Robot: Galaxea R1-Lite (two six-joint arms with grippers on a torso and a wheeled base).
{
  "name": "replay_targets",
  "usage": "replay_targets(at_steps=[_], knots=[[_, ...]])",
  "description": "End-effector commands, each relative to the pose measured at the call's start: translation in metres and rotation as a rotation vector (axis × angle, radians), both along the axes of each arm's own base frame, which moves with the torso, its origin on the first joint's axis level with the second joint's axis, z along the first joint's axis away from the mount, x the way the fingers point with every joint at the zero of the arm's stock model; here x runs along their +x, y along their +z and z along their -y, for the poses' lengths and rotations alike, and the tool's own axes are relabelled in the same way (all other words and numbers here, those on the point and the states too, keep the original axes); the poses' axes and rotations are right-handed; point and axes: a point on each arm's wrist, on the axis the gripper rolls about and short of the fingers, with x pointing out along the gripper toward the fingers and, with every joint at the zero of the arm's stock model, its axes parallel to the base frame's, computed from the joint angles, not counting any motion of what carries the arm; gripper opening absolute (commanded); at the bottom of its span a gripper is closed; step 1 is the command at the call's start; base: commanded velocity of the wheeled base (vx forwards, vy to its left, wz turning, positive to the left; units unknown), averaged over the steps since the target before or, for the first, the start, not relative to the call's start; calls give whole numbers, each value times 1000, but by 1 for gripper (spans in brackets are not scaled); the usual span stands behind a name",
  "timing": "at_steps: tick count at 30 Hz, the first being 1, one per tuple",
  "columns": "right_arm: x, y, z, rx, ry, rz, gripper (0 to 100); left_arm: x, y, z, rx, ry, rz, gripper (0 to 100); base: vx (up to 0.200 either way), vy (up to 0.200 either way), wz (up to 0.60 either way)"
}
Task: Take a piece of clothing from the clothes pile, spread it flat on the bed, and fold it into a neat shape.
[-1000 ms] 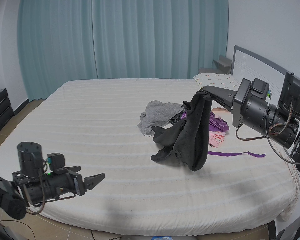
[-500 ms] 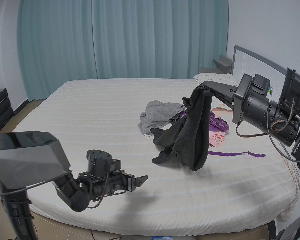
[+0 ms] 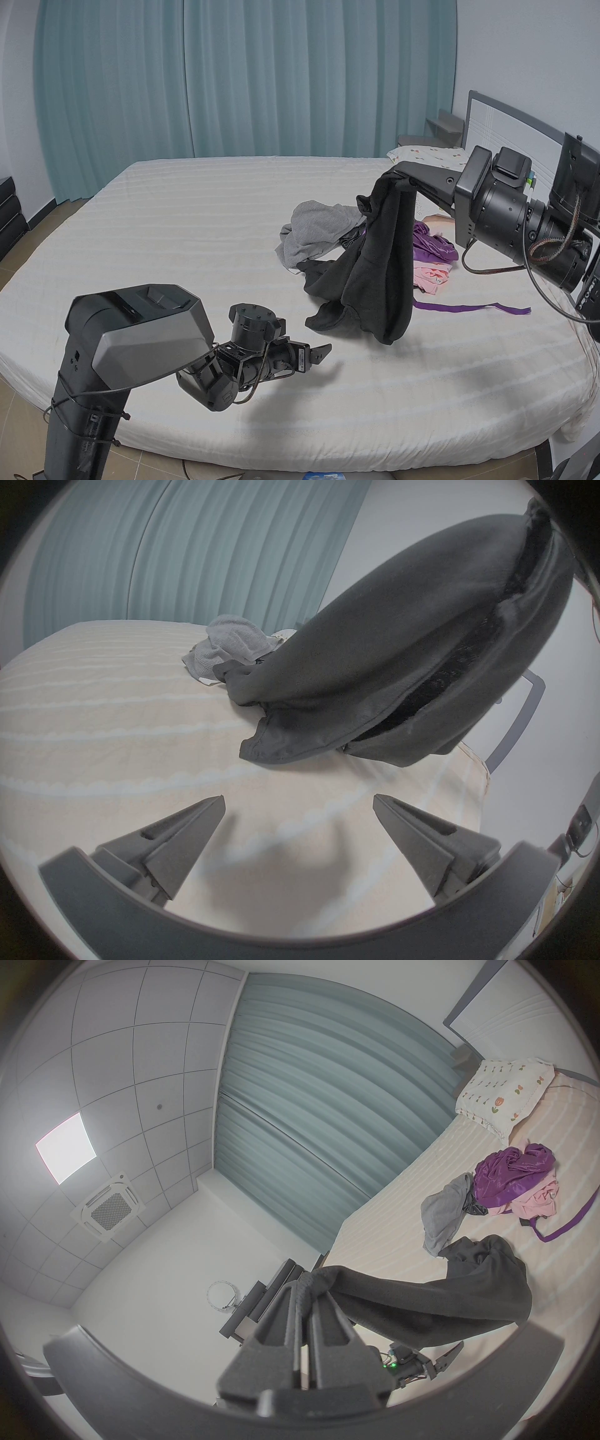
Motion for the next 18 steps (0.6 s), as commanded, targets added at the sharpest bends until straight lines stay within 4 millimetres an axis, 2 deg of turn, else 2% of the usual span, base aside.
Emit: replay_targets(at_steps=[1, 9, 18], knots=[[1, -1, -7, -4, 2, 2, 0, 17, -16, 15, 2, -9, -6, 100, 0, 0, 0], [1, 4, -4, 7, -6, 23, 0, 34, -27, 40, -5, -22, 19, 100, 0, 0, 0], [-1, 10, 1, 21, -17, 39, 0, 61, -25, 56, -20, 19, 73, 100, 0, 0, 0]])
